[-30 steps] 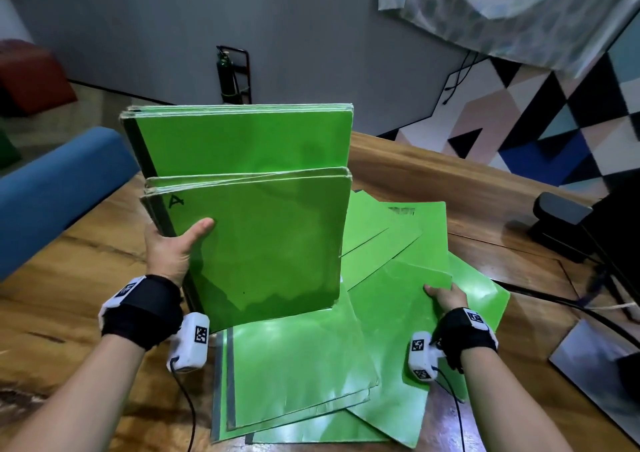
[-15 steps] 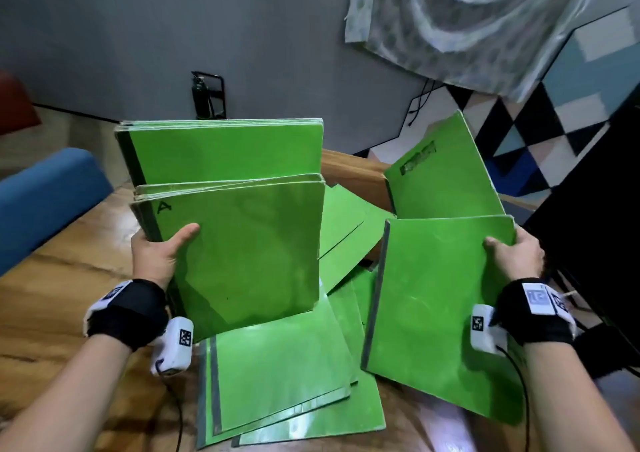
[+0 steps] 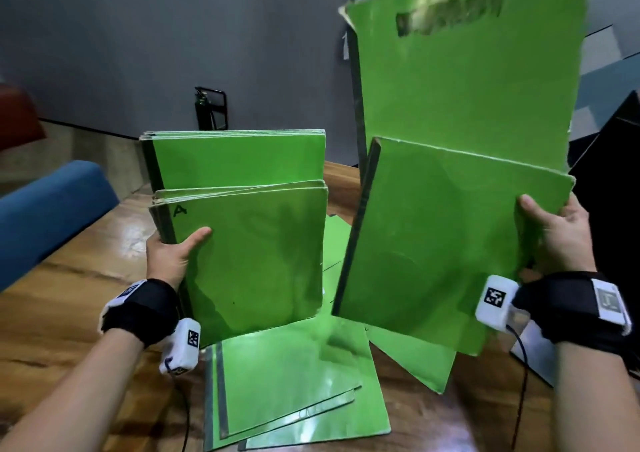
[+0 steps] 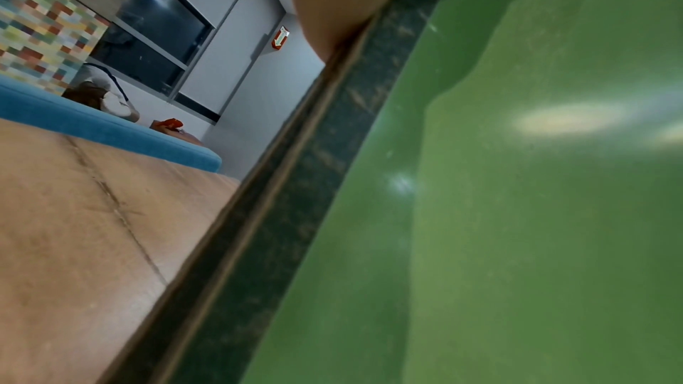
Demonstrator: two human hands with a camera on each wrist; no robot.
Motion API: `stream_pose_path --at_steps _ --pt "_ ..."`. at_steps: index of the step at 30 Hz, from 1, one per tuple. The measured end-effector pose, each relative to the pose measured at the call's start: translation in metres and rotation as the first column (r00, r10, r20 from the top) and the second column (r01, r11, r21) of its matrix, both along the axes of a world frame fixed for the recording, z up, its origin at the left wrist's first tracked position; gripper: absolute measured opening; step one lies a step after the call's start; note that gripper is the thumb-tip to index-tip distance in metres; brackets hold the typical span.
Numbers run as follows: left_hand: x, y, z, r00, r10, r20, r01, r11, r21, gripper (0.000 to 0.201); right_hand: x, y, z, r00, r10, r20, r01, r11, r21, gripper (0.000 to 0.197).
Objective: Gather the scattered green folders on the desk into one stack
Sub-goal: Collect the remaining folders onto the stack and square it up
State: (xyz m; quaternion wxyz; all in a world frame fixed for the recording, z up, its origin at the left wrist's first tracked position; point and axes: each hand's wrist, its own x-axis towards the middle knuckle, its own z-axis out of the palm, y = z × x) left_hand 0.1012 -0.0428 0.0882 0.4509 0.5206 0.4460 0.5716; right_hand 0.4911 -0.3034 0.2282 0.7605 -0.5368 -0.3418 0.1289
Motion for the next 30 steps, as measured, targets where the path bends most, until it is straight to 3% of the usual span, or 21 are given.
stream_pose_path --at_steps 2,5,9,12,13,15,16,17,18,19,21,23,26,30 --pt "-0.002 0.0 -0.001 1.0 0.002 -0.009 -0.002 1.0 -0.026 0.017 -0.006 0.009 -0.004 0.998 0.061 -0.017 -0.06 0.997 0.042 0.055" --pt "-0.004 0.0 -0.002 1.0 -0.005 -0.013 0.004 0.999 -0.033 0.041 -0.02 0.03 -0.017 0.99 0.119 -0.078 -0.111 0.989 0.098 0.073" --pt "-0.003 -0.006 0.005 1.0 0.0 -0.002 -0.001 1.0 -0.02 0.034 -0.052 0.067 -0.032 0.953 0.256 -0.162 -0.231 0.96 0.158 0.059" --pt "-0.005 -0.011 0.009 0.999 -0.039 0.011 0.039 0.999 -0.011 0.037 -0.078 0.097 -0.043 0.931 0.314 -0.185 -0.282 0.943 0.178 0.064" --pt "-0.006 -0.011 0.009 0.997 -0.071 0.024 0.071 0.997 -0.019 0.044 -0.086 0.107 -0.049 0.93 0.319 -0.18 -0.289 0.941 0.175 0.054" --pt "-0.01 -0.014 0.009 0.991 -0.117 0.072 0.12 0.992 -0.037 0.085 -0.1 0.126 -0.066 0.936 0.317 -0.155 -0.303 0.947 0.108 0.026" --pt "-0.012 -0.014 0.006 0.988 -0.129 0.089 0.134 0.99 -0.047 0.103 -0.107 0.134 -0.077 0.942 0.308 -0.133 -0.307 0.951 0.029 0.028" --pt "-0.013 -0.014 0.007 0.985 -0.14 0.104 0.146 0.988 -0.051 0.109 -0.115 0.142 -0.089 0.943 0.315 -0.105 -0.321 0.946 -0.045 0.036" --pt "-0.013 -0.015 0.005 0.986 -0.141 0.094 0.147 0.987 -0.063 0.102 -0.121 0.147 -0.102 0.937 0.338 -0.087 -0.346 0.932 -0.11 0.043" --pt "-0.012 -0.015 0.006 0.988 -0.133 0.076 0.138 0.988 -0.069 0.08 -0.126 0.151 -0.113 0.926 0.367 -0.083 -0.376 0.912 -0.165 0.057" --pt "-0.008 -0.021 0.01 0.996 -0.087 0.026 0.087 0.996 -0.036 0.028 -0.135 0.154 -0.127 0.895 0.433 -0.112 -0.446 0.85 -0.28 0.102" --pt "-0.006 -0.024 0.01 0.996 -0.093 0.007 0.093 0.996 0.011 0.032 -0.139 0.156 -0.135 0.867 0.479 -0.136 -0.496 0.805 -0.326 0.122" --pt "-0.008 -0.025 0.012 0.988 -0.148 0.046 0.145 0.987 0.064 0.064 -0.139 0.161 -0.136 0.871 0.472 -0.138 -0.489 0.802 -0.342 0.121" --pt "-0.006 -0.029 0.015 0.986 -0.162 0.026 0.16 0.985 0.065 0.053 -0.135 0.166 -0.132 0.873 0.471 -0.128 -0.484 0.802 -0.35 0.119"
